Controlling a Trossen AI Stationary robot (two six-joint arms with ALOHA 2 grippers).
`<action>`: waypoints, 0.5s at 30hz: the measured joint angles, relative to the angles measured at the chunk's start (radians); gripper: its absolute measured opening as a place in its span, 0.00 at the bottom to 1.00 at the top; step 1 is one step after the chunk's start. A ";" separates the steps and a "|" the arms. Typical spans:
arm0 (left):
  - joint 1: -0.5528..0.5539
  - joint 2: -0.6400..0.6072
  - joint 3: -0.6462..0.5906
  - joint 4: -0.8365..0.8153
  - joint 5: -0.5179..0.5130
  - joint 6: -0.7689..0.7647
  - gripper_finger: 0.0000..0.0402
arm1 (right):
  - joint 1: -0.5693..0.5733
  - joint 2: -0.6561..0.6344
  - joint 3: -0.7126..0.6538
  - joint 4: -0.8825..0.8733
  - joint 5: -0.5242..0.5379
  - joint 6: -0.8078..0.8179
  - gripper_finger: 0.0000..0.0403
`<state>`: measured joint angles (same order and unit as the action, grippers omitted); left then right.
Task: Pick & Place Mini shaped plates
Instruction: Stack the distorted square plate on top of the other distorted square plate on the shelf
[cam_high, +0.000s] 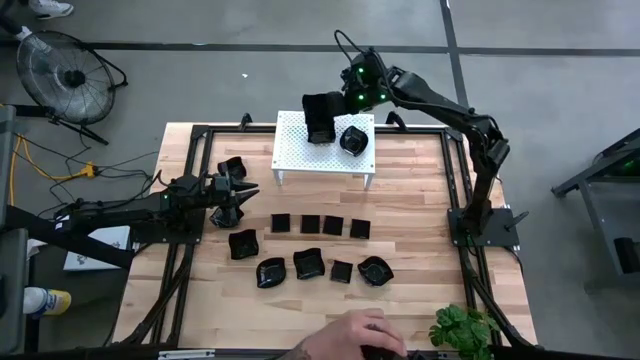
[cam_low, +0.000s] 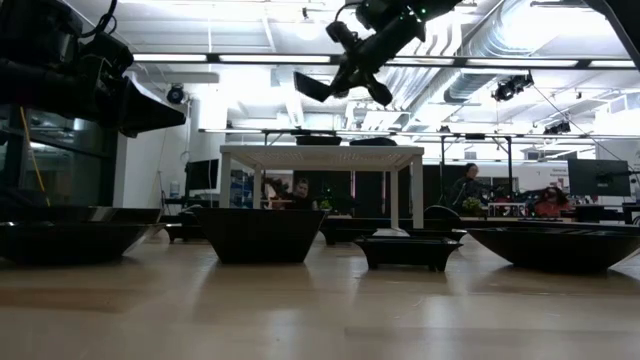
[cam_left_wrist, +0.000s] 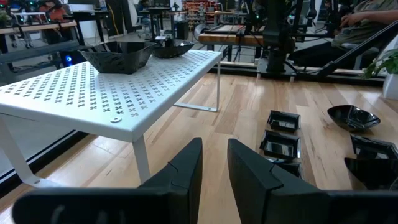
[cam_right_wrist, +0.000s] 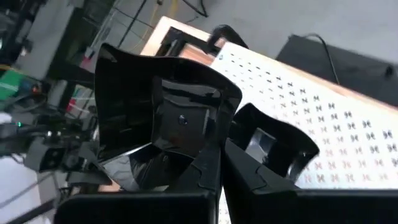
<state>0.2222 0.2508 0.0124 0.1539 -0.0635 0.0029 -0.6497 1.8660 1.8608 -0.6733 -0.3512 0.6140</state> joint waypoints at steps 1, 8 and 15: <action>0.000 0.000 0.000 0.000 0.000 0.000 0.18 | -0.003 0.000 -0.004 -0.008 -0.002 0.013 0.01; 0.000 0.000 0.000 0.000 0.000 0.000 0.18 | -0.012 0.000 -0.011 -0.106 -0.007 0.043 0.01; 0.000 0.000 0.000 0.000 0.000 0.000 0.18 | -0.012 0.034 -0.010 -0.093 -0.075 0.078 0.01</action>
<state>0.2221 0.2508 0.0124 0.1539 -0.0635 0.0029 -0.6617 1.9004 1.8503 -0.7663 -0.4260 0.6924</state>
